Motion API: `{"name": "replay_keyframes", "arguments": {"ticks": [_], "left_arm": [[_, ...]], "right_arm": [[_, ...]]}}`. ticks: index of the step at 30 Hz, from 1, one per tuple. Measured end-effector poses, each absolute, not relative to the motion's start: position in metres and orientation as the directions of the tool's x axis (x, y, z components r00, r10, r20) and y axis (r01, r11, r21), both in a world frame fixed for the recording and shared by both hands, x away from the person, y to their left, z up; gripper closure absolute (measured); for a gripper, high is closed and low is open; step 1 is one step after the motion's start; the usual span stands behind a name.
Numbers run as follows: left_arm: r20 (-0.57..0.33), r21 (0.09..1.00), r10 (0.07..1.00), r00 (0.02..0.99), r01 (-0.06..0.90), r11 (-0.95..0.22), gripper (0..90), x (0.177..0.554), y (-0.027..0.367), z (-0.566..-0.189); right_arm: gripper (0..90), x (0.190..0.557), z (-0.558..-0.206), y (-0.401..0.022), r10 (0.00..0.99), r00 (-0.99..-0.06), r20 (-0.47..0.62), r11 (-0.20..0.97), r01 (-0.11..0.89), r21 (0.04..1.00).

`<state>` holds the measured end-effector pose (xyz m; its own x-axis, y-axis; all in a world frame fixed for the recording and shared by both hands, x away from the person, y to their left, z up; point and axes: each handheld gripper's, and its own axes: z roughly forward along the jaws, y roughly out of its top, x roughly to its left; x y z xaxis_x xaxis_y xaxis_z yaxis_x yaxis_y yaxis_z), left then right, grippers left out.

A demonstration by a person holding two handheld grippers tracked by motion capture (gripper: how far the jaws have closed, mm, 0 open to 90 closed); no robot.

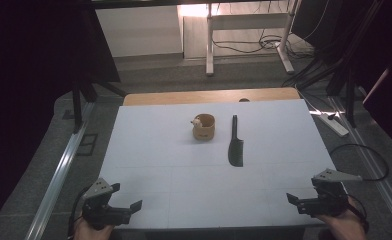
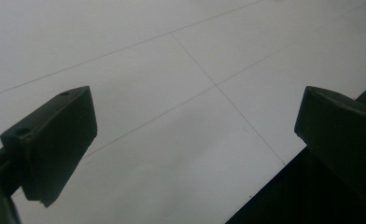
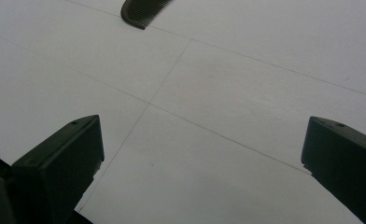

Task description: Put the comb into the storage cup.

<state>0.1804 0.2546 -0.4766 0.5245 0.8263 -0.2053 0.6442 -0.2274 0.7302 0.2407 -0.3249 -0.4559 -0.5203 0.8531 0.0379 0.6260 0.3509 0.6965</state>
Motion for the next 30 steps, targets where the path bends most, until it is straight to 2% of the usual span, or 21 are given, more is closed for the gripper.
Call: {"name": "replay_keyframes", "arguments": {"ticks": [12,22,30], "left_arm": [[-0.231,0.725,0.823,0.519,0.656,-0.21,0.0,0.1806,0.2576,-0.4771],[-0.205,0.736,0.83,0.518,0.641,-0.218,0.0,0.1785,0.2575,-0.4761],[-0.219,0.738,0.822,0.526,0.641,-0.213,0.0,0.1786,0.2587,-0.4768]], "right_arm": [[0.0,0.2419,-0.4558,-0.3224,0.839,-0.543,0.036,0.371,0.619,0.693],[0.0,0.242,-0.4535,-0.319,0.821,-0.571,0.019,0.396,0.592,0.702],[0.0,0.2471,-0.4507,-0.3147,0.802,-0.597,0.025,0.405,0.574,0.712]]}}
